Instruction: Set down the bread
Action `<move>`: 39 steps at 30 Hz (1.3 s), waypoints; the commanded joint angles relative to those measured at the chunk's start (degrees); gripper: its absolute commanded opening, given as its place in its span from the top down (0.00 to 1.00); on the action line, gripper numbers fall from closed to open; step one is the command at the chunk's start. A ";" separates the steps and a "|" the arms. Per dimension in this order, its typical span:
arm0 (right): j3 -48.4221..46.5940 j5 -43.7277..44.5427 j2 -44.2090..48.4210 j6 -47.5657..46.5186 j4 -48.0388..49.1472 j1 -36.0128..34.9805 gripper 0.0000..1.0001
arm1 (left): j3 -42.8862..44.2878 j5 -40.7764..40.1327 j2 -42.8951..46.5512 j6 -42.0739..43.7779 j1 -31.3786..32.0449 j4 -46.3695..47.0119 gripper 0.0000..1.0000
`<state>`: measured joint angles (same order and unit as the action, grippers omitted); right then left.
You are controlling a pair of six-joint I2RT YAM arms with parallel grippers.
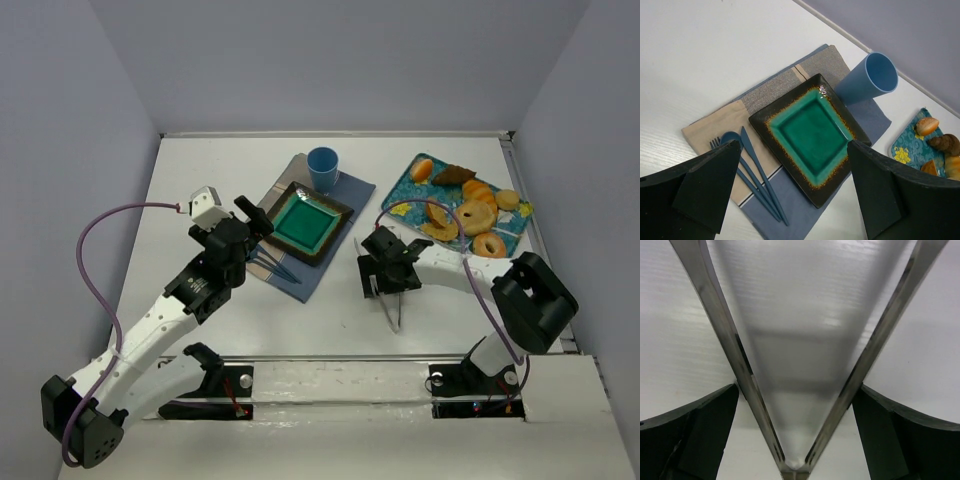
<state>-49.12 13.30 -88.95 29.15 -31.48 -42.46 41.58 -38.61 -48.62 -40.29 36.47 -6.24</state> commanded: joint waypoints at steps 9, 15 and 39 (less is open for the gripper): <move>0.25 6.12 2.54 5.57 0.64 -0.43 0.59 | -1.33 -2.96 1.77 0.21 -0.43 1.84 0.01; 0.35 6.65 16.33 5.93 -1.03 -0.43 0.63 | -1.33 -2.44 1.95 0.22 -0.43 1.84 0.01; -22.50 14.91 7.40 -11.73 -11.67 18.19 0.51 | -1.59 -1.73 3.09 0.57 -0.52 2.64 0.01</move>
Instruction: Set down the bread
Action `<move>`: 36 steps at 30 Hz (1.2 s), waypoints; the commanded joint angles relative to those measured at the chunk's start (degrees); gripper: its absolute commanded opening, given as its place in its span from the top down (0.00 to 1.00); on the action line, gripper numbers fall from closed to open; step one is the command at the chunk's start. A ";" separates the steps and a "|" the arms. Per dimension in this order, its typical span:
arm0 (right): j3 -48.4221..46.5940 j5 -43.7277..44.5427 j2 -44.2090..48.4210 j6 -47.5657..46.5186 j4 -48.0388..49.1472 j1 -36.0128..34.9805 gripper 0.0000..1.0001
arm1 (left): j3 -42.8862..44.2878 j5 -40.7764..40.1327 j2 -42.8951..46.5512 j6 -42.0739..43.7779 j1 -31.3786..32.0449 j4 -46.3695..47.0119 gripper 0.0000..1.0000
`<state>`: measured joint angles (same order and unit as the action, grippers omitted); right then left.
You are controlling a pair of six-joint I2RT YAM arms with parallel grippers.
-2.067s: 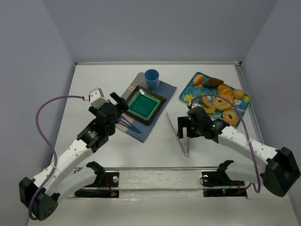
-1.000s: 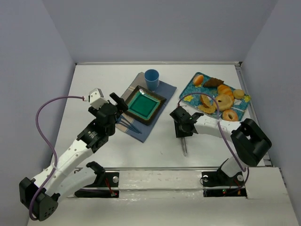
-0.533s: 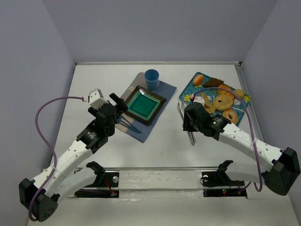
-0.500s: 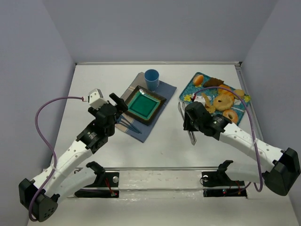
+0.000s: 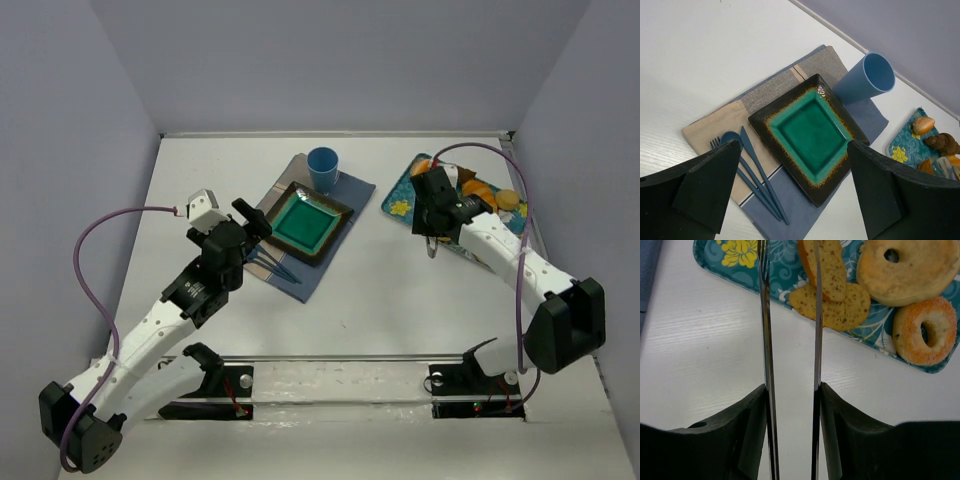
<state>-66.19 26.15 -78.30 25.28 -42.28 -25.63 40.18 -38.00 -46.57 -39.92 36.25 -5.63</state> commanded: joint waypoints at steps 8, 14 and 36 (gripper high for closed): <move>-12.64 5.30 -12.48 -13.24 -3.77 5.05 0.43 | -0.37 -3.13 0.95 0.02 -0.30 1.85 0.01; -13.26 4.61 -15.74 -13.41 -4.56 6.38 0.41 | -0.19 -3.31 0.25 0.02 -0.39 1.85 0.01; -14.31 0.14 -14.17 -10.86 -4.39 6.38 0.72 | -0.11 -3.75 0.42 -0.60 -0.39 1.50 0.01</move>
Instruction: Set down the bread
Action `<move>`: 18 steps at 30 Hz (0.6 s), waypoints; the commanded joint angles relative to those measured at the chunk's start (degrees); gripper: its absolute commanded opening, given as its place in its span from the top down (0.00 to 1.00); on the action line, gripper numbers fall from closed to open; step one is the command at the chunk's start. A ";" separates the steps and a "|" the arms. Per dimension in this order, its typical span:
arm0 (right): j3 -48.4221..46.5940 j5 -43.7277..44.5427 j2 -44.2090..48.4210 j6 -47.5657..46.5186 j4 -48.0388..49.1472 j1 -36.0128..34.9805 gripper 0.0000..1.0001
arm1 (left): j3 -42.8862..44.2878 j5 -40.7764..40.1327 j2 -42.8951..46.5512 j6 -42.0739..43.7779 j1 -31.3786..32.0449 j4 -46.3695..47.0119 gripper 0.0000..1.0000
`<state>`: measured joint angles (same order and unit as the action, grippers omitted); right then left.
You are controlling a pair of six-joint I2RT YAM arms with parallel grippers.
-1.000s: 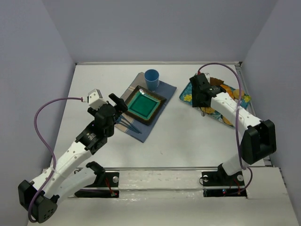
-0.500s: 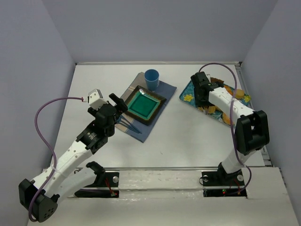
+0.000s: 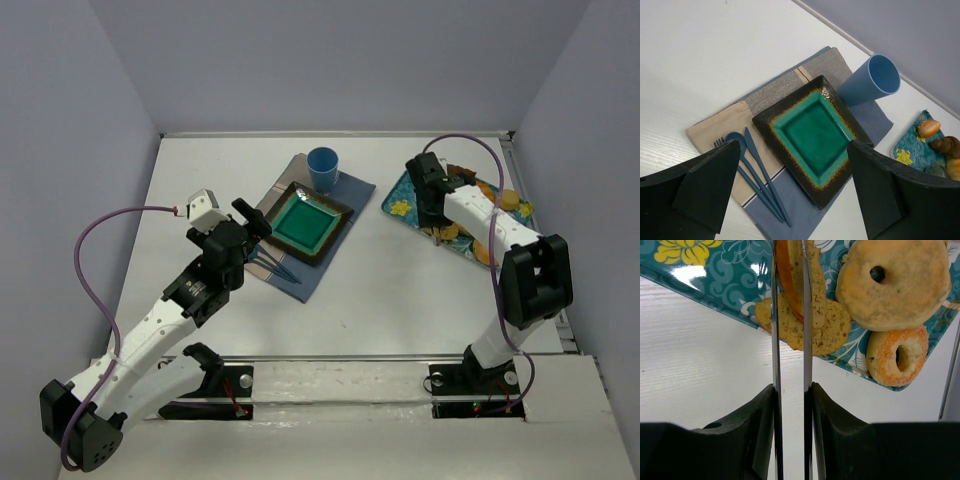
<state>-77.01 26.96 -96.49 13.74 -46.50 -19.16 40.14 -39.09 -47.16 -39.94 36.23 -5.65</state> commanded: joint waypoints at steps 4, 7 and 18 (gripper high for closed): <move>-2.36 -10.15 9.99 -3.09 5.26 -1.40 0.72 | -0.15 -2.66 1.01 -0.66 -0.37 1.52 0.01; 0.10 -19.27 15.17 -6.00 11.42 -5.43 0.73 | 0.03 -2.48 0.75 -0.66 -0.37 1.43 0.01; -4.88 -24.33 2.30 -4.86 23.56 -25.65 0.72 | 0.11 -1.95 1.10 -0.84 -0.37 0.90 0.01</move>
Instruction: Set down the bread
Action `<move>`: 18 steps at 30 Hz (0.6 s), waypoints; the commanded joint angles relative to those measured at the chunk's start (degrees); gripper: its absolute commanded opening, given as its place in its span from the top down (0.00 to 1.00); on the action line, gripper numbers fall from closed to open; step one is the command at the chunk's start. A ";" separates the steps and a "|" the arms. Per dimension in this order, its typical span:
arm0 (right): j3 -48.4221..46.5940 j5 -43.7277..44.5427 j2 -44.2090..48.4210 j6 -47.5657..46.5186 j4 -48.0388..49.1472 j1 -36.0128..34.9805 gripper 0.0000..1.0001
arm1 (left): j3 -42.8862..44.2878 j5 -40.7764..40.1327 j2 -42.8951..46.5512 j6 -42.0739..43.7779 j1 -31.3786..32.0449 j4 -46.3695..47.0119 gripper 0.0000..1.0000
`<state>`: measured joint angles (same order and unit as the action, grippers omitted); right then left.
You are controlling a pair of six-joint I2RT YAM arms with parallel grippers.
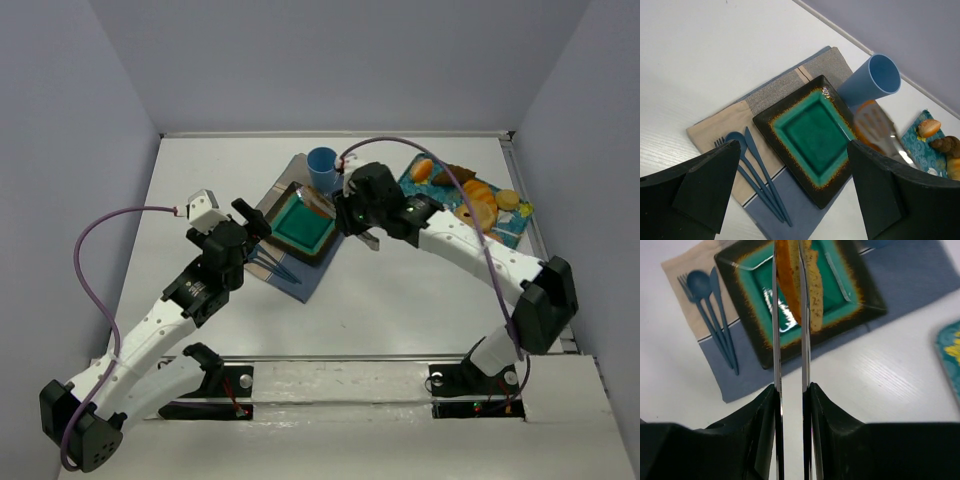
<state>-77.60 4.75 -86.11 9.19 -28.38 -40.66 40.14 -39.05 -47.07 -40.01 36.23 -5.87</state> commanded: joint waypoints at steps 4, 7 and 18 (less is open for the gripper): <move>-9.66 1.13 -16.34 1.00 5.35 -6.27 0.70 | 0.03 -2.08 1.28 -0.86 -0.37 0.95 0.01; -12.04 1.57 -20.14 1.97 5.18 -7.41 0.59 | -0.06 -2.87 1.45 -1.21 -0.37 0.77 0.01; -11.96 4.20 -16.82 3.37 4.83 -7.94 0.32 | -0.15 -3.40 1.28 -1.39 -0.37 1.03 0.01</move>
<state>-87.18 6.50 -108.03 11.40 -26.37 -47.90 40.14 -39.48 -46.30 -40.62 36.25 -6.31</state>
